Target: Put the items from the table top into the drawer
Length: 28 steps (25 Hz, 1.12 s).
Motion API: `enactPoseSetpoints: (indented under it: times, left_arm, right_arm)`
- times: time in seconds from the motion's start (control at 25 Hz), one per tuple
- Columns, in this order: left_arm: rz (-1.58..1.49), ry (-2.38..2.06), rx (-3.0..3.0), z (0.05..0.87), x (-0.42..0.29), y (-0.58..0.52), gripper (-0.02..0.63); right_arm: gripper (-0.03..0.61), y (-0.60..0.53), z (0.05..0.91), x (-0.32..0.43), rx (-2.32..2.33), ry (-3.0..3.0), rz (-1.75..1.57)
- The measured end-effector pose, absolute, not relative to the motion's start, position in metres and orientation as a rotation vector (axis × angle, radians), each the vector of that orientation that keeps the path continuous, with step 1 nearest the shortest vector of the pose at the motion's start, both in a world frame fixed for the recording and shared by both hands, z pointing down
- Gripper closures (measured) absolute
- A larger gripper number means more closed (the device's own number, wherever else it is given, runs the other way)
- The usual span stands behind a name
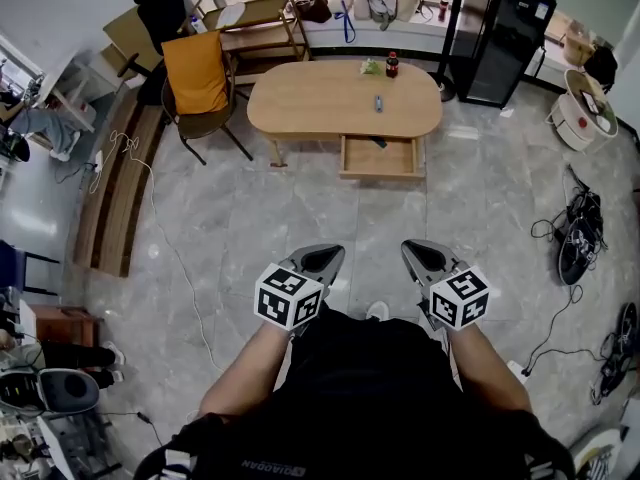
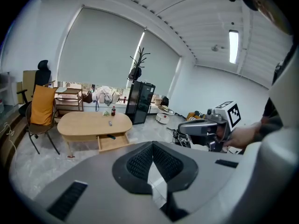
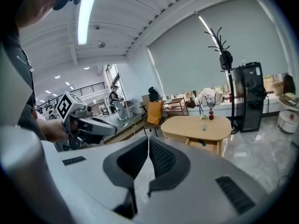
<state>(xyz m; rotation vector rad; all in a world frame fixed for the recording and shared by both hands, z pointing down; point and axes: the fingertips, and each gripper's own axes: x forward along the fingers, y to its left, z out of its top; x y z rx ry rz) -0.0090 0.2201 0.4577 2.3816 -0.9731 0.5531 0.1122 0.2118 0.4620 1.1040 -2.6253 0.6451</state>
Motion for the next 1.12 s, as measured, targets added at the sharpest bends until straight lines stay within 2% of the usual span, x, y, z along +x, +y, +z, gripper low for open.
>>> enactPoseSetpoints:
  times: [0.36, 0.68, 1.12]
  left_arm:
    - [0.690, -0.874, 2.364, 0.482, 0.011, 0.176, 0.609]
    - [0.692, -0.746, 2.454, 0.489, 0.037, 0.073, 0.609]
    - [0.652, -0.690, 2.562, 0.468, -0.010, -0.114, 0.609]
  right_arm:
    - [0.574, 0.177, 0.490, 0.133, 1.155, -2.593, 0.764]
    - [0.574, 0.094, 0.492, 0.159, 1.300, -2.511, 0.753]
    - [0.574, -0.067, 0.464, 0.111, 1.417, -2.435, 0.674]
